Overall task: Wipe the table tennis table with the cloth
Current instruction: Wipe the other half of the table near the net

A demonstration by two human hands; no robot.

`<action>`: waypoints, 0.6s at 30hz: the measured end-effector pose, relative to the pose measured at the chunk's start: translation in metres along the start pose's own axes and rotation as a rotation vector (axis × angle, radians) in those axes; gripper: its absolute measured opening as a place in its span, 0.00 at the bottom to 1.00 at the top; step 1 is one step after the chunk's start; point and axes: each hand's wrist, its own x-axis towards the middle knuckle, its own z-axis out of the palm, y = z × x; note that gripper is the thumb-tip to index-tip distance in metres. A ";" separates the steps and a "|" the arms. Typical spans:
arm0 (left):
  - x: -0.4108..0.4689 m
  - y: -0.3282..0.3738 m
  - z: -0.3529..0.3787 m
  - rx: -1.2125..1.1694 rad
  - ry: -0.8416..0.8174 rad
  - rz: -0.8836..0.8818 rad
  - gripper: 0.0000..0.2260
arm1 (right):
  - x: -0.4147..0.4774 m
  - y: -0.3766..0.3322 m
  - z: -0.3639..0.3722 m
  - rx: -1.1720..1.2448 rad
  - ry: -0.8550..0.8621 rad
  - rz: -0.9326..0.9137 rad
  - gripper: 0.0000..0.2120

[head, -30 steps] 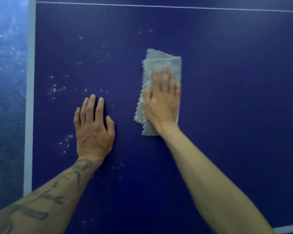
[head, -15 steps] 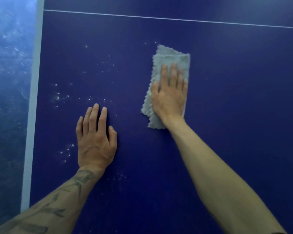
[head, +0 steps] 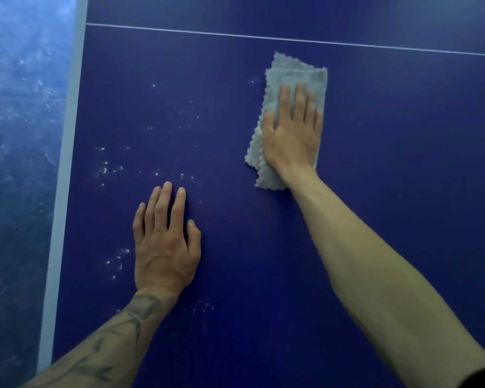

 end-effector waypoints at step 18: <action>0.000 -0.003 0.003 0.016 0.003 0.006 0.26 | 0.037 -0.045 0.005 -0.010 -0.016 -0.142 0.31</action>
